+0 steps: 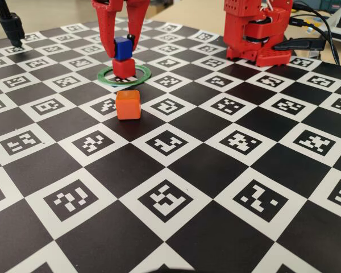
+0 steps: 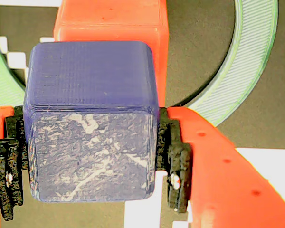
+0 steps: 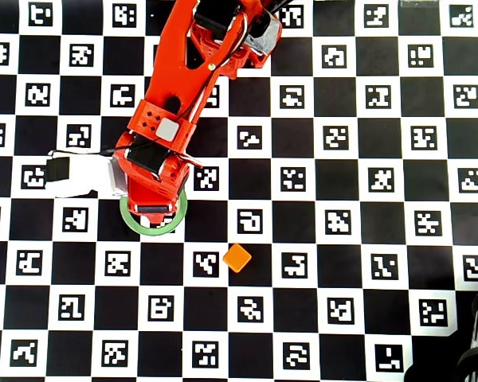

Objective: Grab the red cube then put it in the green circle then put the blue cube on top and finally the orange cube on top

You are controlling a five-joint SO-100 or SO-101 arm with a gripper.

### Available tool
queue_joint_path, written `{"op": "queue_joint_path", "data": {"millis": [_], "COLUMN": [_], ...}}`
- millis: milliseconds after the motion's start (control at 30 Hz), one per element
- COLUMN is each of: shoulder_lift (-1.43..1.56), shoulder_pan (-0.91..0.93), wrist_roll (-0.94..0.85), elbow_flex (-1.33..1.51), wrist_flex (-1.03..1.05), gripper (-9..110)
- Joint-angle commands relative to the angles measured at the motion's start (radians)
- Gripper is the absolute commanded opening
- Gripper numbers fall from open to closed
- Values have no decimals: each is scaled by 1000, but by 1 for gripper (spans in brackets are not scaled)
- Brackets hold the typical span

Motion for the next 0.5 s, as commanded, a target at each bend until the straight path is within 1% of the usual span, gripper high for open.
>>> {"op": "queue_joint_path", "data": {"millis": [0,467], "shoulder_lift": [21,12], "shoulder_pan": [12,14], "wrist_roll": [-3,-9], "elbow_flex": [-5,6], "wrist_flex": [-8,-15], "gripper": [0,0]}}
